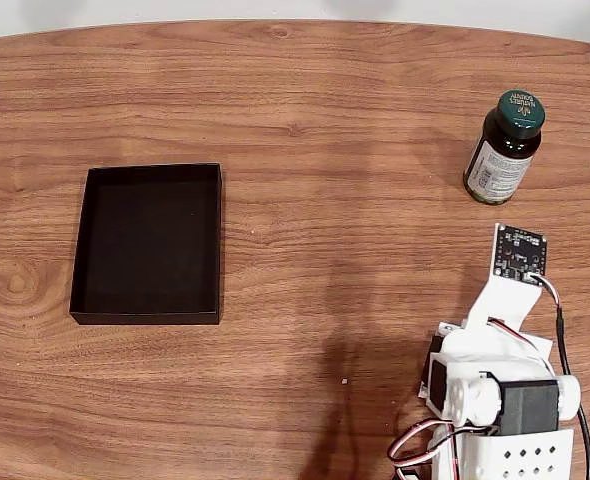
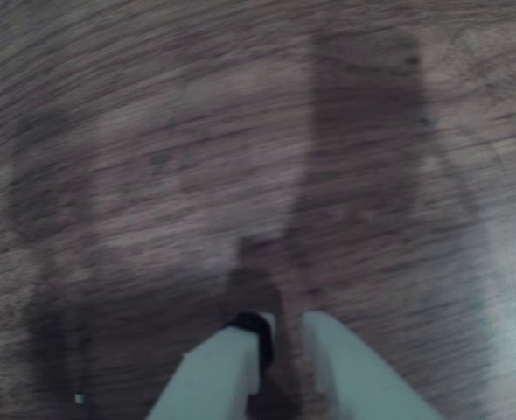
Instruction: Pick up the pill bottle and place it in the black box.
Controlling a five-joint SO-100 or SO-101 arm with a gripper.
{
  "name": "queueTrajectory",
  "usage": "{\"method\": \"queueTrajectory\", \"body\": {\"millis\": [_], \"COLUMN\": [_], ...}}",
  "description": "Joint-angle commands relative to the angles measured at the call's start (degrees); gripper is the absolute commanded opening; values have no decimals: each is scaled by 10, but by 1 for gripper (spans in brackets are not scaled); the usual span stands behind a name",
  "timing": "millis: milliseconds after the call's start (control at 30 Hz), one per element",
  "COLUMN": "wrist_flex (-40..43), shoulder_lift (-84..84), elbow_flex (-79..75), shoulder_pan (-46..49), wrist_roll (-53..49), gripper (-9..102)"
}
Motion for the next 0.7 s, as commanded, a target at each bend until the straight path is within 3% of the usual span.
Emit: {"method": "queueTrajectory", "body": {"millis": [0, 667], "wrist_flex": [99, 99], "shoulder_lift": [-5, -5], "elbow_flex": [-10, -10], "shoulder_pan": [-2, -13], "wrist_roll": [3, 8], "gripper": [0, 0]}}
